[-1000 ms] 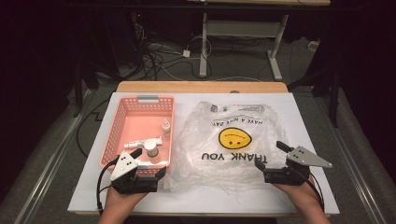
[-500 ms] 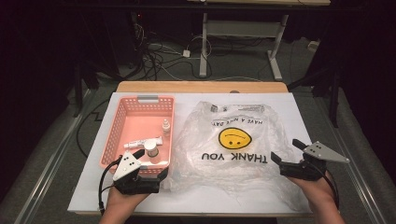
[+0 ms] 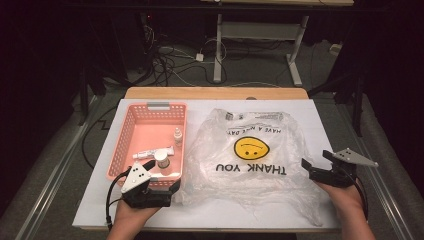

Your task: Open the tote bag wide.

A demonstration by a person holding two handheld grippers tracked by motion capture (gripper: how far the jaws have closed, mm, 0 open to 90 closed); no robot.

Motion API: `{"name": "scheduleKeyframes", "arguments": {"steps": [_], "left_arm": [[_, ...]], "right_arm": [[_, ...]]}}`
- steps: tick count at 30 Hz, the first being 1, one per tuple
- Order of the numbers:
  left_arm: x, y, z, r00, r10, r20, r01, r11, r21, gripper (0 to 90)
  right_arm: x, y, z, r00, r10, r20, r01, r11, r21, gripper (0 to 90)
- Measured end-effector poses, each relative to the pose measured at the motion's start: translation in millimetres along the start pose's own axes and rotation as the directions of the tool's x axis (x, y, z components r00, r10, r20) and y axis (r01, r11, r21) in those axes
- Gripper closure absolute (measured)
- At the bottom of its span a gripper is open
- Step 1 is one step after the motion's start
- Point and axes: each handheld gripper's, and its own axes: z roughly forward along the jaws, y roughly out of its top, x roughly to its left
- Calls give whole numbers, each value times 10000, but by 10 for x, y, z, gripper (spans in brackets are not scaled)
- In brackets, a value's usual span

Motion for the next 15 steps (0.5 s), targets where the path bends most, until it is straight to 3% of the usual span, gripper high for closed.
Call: {"name": "scheduleKeyframes", "arguments": {"steps": [7, 15], "left_arm": [[-7, -16, -34, 10000, -48, -50, 49, 10000, 34, 0], [-20, -59, -113, 9997, -89, -246, 92, 9999, 133, 0]], "right_arm": [[-110, 41, 112, 9995, 310, 101, -311, 9995, 109, 164], [-206, 154, 431, 9983, 564, 125, -573, 9951, 810, 212]]}}
